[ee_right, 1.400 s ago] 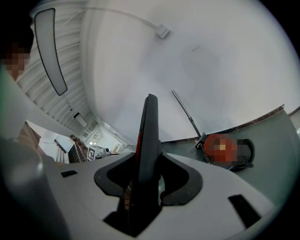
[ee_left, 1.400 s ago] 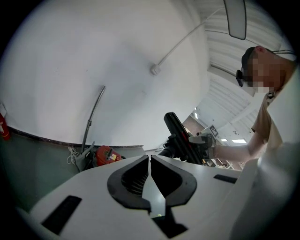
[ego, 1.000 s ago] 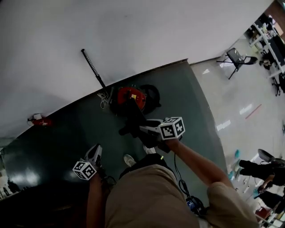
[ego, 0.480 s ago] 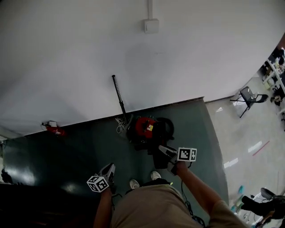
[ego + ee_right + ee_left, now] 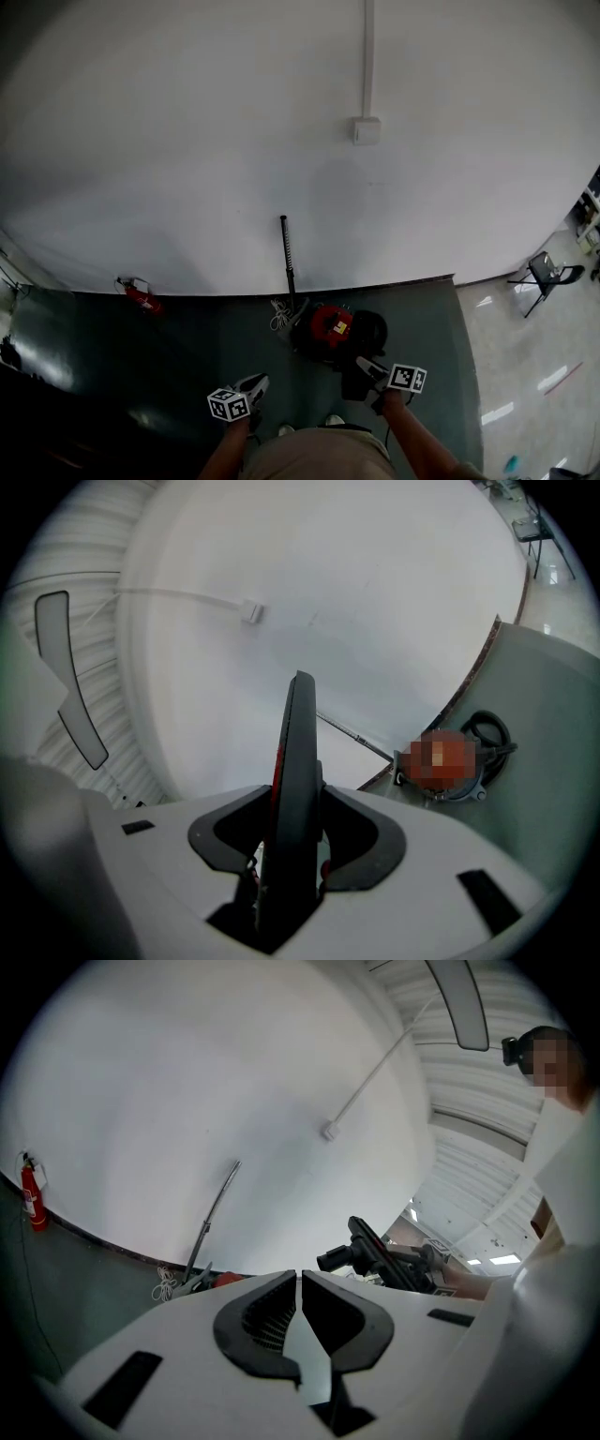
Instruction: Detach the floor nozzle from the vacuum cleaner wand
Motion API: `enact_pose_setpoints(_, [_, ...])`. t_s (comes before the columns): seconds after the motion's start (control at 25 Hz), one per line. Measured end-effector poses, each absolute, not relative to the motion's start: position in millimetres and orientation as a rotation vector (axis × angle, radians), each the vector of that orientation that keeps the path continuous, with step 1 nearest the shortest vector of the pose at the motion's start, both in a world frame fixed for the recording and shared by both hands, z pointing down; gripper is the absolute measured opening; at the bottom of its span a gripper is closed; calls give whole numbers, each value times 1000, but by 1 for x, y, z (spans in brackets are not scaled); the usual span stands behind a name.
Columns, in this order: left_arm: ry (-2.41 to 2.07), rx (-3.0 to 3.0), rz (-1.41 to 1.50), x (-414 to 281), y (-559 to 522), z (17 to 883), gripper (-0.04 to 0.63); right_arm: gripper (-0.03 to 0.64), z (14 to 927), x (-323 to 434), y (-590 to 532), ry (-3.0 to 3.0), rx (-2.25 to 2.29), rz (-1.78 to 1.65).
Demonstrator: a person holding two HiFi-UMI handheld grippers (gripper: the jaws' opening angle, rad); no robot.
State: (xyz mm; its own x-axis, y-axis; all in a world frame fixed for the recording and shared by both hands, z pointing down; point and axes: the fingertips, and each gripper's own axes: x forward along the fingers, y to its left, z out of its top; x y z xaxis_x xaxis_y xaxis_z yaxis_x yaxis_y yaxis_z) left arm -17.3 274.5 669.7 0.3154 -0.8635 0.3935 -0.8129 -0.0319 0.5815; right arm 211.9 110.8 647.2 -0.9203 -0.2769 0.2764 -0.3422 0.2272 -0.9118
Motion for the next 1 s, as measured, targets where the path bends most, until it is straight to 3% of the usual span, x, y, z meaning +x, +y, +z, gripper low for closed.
enact_pose_setpoints(1.0, [-1543,1791,-77,28,272,681,9,173,669,236,117,-2402,544,1856])
